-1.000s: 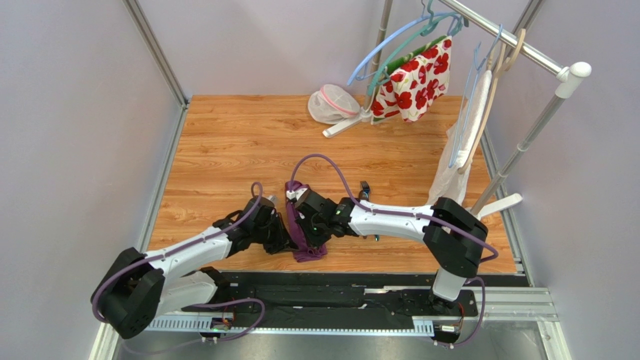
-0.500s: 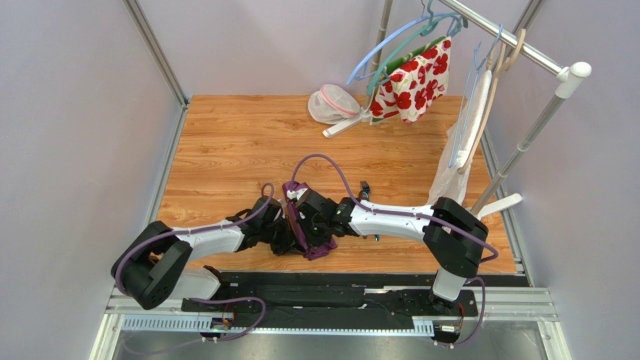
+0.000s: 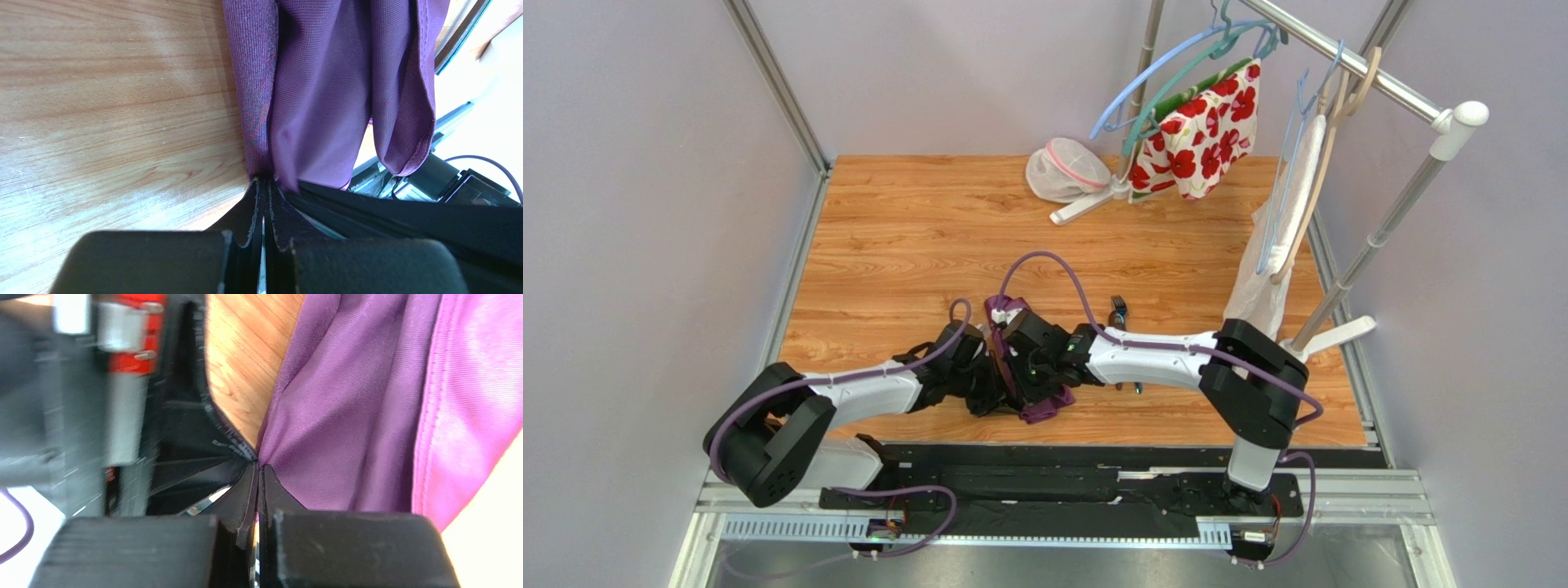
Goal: Fold the napkin into a case and place the utensils inside
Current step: Stuff the top corner of the smaller-rectangle-folded napkin at the center of the board.
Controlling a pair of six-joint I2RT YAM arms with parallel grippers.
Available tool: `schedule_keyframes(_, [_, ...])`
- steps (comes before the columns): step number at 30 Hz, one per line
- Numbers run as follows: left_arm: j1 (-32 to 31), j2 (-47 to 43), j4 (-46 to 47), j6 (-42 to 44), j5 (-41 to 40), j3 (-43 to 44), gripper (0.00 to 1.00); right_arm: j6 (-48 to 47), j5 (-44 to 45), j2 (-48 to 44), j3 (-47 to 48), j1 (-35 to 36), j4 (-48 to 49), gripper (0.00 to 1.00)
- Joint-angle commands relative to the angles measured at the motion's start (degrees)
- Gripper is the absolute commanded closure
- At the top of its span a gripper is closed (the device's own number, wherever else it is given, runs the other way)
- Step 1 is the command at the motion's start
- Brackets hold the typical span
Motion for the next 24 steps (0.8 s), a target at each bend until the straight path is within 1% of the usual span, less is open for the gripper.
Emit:
schedule_keyframes(1, [-0.21,-1.21,-1.03,0.19,-2.18,-1.19,1.0,1.92,0.24,2.42,-0.11,-0.12,3.52,1.0])
schedule_keyframes(3, [-0.21,-2.79,-2.34,0.54,-2.36,-1.01,1.0,2.01,0.6,2.94,-0.29,-0.12,3.87,1.0])
schedule_keyframes(5, [-0.21,-4.46,-5.24,0.63,-2.8,-1.01,0.99,2.1,0.69,3.21,-0.29,-0.12,3.87,0.95])
schedule_keyframes(7, [-0.21,-8.23,-9.09,0.8,-3.41,-1.01,0.97,2.01,0.69,2.86,-0.46,-0.12,3.96,0.91])
schedule_keyframes(8, [-0.21,-9.73,-10.68,0.98,-3.68,-0.93,0.94,2.01,0.6,2.6,-0.46,-0.21,3.87,0.85])
schedule_keyframes(9, [-0.21,-13.05,-14.18,1.33,-4.72,-0.84,0.93,1.84,0.43,2.33,-0.55,-0.21,3.78,0.82])
schedule_keyframes(10, [-0.21,-14.74,-15.78,1.5,-5.34,-0.66,0.91,1.83,0.16,2.07,-0.55,-0.21,3.61,0.8])
schedule_keyframes(11, [-0.13,-16.49,-17.28,1.5,-6.05,-0.31,0.89,1.75,0.16,1.2,-0.55,-0.12,2.91,0.75])
schedule_keyframes(12, [-0.12,-19.29,-18.6,1.68,-6.49,-0.05,0.88,1.75,0.16,0.67,-0.64,-0.21,2.56,0.72])
schedule_keyframes(14, [0.05,-21.77,-20.98,1.77,-7.11,0.91,0.87,1.48,0.68,-1.61,-0.55,-0.12,1.24,0.67])
schedule_keyframes(16, [0.05,-22.05,-21.51,2.03,-7.11,1.88,0.88,0.87,1.73,-3.29,-0.12,-0.21,-1.03,0.64])
schedule_keyframes(18, [0.23,-20.3,-20.12,2.64,-6.41,3.46,0.9,-0.53,3.31,-4.96,1.55,-0.12,-3.41,0.59])
schedule_keyframes(19, [0.23,-19.25,-19.58,2.82,-6.06,4.77,0.92,-1.06,4.02,-5.4,2.08,-0.12,-6.03,0.54])
schedule_keyframes(20, [0.23,-16.8,-19.14,3.17,-5.62,5.4,0.94,-1.85,4.72,-6.1,3.13,-0.12,-7.36,0.45])
schedule_keyframes(24, [0.23,-12.12,-15.11,3.35,-2.37,8.03,0.96,-5.63,9.9,-8.47,3.14,-0.21,-11.5,0.42])
